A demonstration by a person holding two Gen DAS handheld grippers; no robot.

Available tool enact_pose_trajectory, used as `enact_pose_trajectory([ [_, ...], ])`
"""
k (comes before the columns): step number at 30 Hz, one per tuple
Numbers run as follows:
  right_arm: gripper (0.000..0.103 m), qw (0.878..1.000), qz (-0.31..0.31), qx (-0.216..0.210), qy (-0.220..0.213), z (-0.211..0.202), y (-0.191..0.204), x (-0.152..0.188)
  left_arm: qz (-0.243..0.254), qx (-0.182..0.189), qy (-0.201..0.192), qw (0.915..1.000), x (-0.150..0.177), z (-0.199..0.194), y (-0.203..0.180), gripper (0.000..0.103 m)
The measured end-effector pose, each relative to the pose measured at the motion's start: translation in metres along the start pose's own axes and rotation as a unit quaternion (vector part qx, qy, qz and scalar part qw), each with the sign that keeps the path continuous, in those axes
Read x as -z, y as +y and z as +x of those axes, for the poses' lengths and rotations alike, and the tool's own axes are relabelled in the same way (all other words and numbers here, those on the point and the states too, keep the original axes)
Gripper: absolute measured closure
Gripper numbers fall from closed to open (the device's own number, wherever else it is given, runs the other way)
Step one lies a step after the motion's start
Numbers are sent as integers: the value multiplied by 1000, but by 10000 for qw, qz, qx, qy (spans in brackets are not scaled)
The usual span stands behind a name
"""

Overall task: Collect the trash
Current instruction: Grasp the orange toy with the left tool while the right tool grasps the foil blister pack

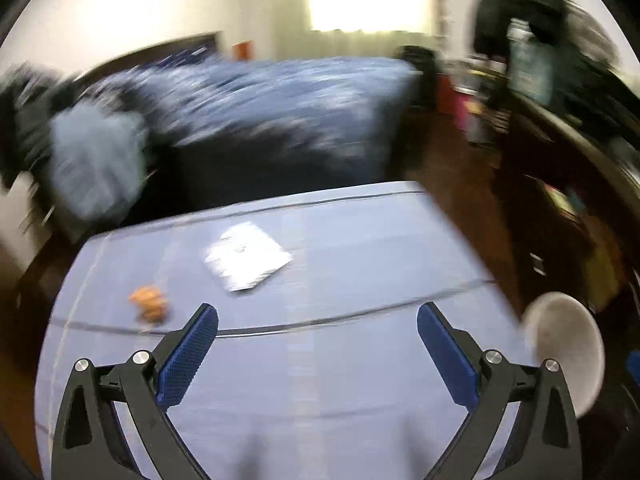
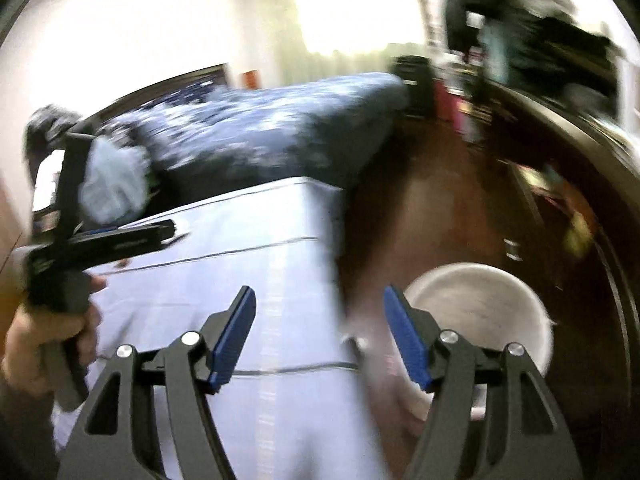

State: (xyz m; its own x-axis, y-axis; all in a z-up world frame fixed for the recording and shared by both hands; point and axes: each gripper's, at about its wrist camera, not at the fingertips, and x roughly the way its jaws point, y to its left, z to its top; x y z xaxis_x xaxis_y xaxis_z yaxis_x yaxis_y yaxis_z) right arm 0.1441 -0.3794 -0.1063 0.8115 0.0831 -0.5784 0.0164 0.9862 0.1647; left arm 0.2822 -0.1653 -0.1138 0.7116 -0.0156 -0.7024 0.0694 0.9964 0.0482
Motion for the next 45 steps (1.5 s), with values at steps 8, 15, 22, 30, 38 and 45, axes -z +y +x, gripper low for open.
enact_pose_trajectory([
  [8, 34, 9947, -805, -611, 172, 29, 106, -17, -994, -274, 409, 9938, 2, 60, 114, 6],
  [15, 34, 9891, -1129, -888, 326, 56, 161, -30, -1063, -168, 649, 9921, 5, 86, 139, 20],
  [22, 34, 9909, -1107, -651, 398, 98, 182, -50, -749, -264, 651, 9947, 3, 97, 142, 43],
  [30, 34, 9880, -1115, -589, 892, 170, 198, -59, -821, -71, 643, 9945, 7, 83, 157, 62],
  [38, 24, 9820, -1386, -456, 1201, 243, 227, -67, -958, -191, 373, 9945, 8, 51, 197, 62],
  [45, 16, 9749, -1563, -535, 1491, 282, 247, -74, -1067, -210, 291, 9936, 10, 41, 219, 61],
])
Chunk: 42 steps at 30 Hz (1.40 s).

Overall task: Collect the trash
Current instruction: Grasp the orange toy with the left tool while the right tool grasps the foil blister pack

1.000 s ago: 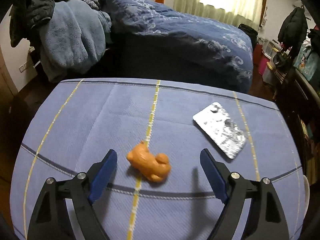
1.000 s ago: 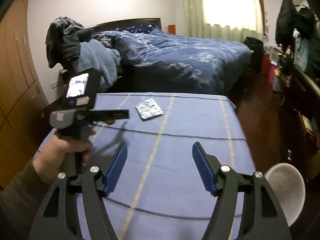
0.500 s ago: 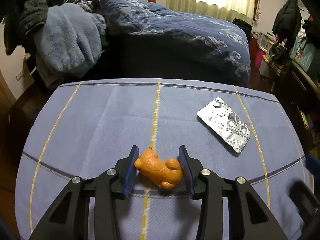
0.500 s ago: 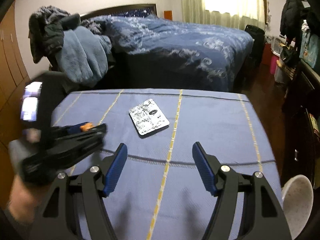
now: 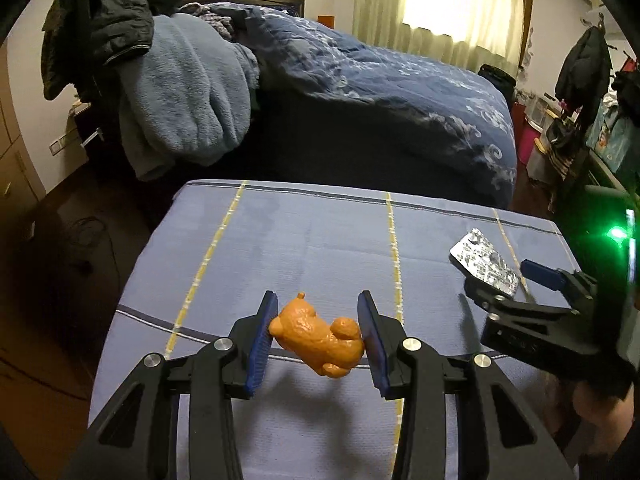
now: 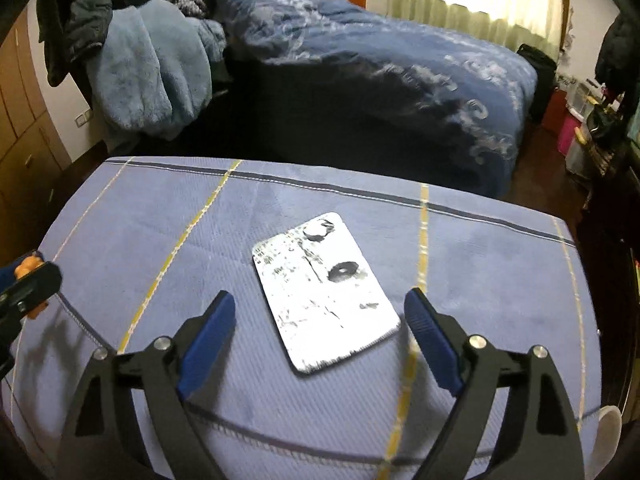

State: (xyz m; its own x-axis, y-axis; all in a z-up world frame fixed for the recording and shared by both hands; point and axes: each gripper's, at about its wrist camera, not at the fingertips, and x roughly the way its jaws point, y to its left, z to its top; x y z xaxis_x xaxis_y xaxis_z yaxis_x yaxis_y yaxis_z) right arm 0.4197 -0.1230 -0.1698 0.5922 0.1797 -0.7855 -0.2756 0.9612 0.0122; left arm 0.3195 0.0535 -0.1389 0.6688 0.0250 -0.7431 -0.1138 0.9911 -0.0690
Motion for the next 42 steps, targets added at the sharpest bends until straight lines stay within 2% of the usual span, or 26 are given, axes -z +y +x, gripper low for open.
enact_pose_trajectory([
  [2, 18, 9999, 45, -11, 135, 7, -1, -2, -53, 24, -6, 10000, 0, -1, 3, 61],
  [3, 22, 9999, 78, -14, 100, 6, -2, -2, -64, 28, -4, 10000, 0, -1, 3, 61],
  [5, 39, 9999, 88, -25, 56, 4, -4, -2, -89, 40, -15, 10000, 1, -2, 3, 61],
  [8, 44, 10000, 50, 0, 58, 0, -3, 1, -100, 64, 11, 9999, 2, -2, 2, 61],
  [13, 45, 9999, 94, -45, 28, -13, -5, 10, -95, 30, -25, 9999, 5, -7, 1, 61],
  [19, 45, 9994, 238, -224, -143, -50, -9, 28, -99, -15, -113, 9999, 12, -22, -2, 61],
  [28, 45, 9964, 443, -498, -519, -124, -16, 76, -17, -12, -332, 9994, 30, -59, -13, 61],
  [42, 45, 9885, 996, -775, -838, -191, -35, 148, 164, 269, -515, 9982, 57, -104, -48, 61],
])
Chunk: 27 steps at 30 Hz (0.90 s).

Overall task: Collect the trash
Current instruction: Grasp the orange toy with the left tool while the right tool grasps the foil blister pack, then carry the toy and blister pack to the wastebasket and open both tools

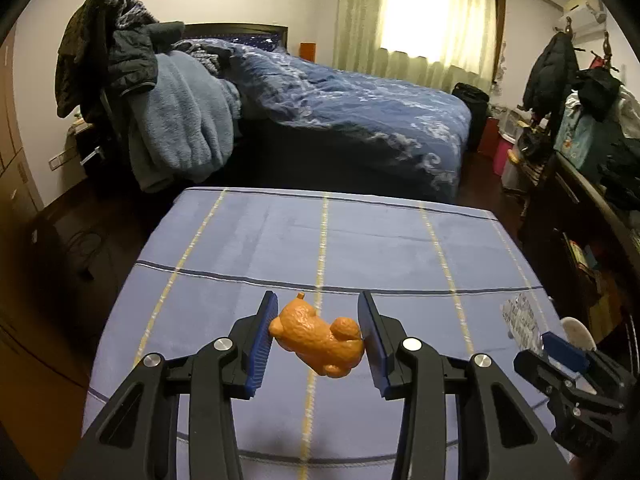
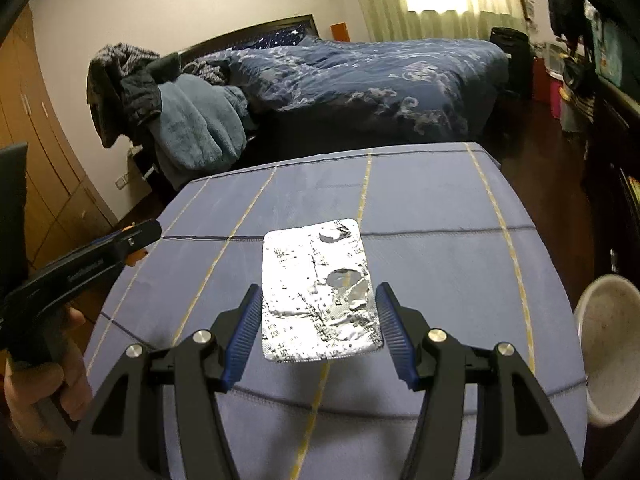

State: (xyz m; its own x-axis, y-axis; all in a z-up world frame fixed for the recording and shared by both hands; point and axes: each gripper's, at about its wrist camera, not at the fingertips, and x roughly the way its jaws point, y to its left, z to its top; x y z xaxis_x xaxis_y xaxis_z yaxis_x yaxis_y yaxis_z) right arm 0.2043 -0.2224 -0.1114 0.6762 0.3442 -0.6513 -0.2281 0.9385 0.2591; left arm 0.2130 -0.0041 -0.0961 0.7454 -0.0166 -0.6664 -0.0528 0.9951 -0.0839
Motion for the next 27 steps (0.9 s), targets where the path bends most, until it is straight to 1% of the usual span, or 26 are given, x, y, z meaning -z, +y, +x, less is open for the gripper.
enact_pose_trajectory([
  [10, 45, 9995, 223, 104, -175, -39, -22, 30, 277, 189, -26, 9994, 8, -13, -39, 61],
  [17, 45, 9983, 421, 171, -377, -63, -39, 41, 528, 361, -70, 9979, 7, -21, -71, 61],
  [27, 45, 9938, 809, 416, -643, -94, -78, 53, 908, 665, -94, 9936, 9, -26, -123, 61],
])
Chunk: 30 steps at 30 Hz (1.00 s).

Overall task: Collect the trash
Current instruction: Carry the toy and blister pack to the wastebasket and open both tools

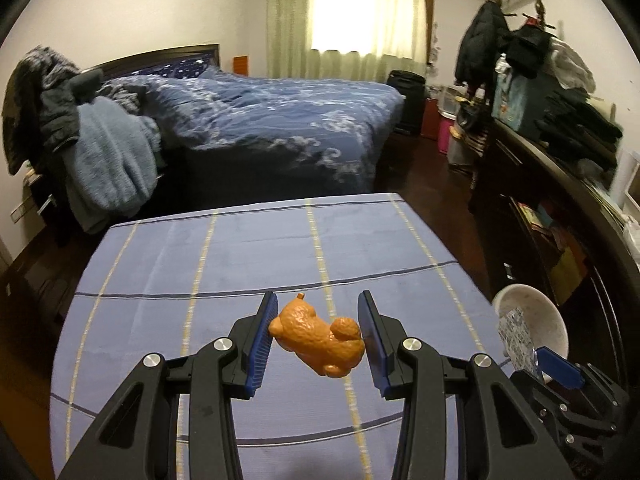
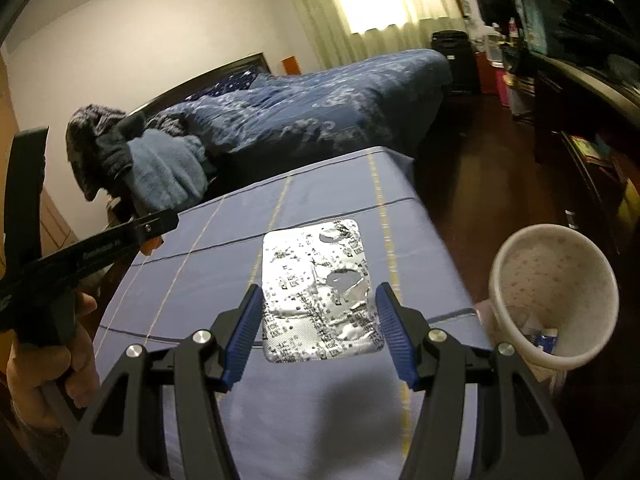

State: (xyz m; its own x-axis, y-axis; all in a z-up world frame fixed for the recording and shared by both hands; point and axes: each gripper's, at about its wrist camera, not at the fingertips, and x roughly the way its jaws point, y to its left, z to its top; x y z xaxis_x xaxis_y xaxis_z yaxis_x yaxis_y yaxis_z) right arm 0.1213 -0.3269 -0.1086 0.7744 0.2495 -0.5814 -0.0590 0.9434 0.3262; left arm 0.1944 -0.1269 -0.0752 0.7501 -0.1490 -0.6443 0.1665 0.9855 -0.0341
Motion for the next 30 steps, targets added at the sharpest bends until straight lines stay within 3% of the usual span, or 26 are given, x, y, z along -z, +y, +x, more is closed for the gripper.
enact_pose_trajectory([
  [15, 45, 9959, 644, 540, -333, -32, -76, 5, 787, 522, 10, 9955, -8, 13, -95, 61],
  [30, 44, 9744, 1382, 1682, -566, -54, -184, 13, 1536, 1496, 354, 9761, -15, 62, -227, 61],
])
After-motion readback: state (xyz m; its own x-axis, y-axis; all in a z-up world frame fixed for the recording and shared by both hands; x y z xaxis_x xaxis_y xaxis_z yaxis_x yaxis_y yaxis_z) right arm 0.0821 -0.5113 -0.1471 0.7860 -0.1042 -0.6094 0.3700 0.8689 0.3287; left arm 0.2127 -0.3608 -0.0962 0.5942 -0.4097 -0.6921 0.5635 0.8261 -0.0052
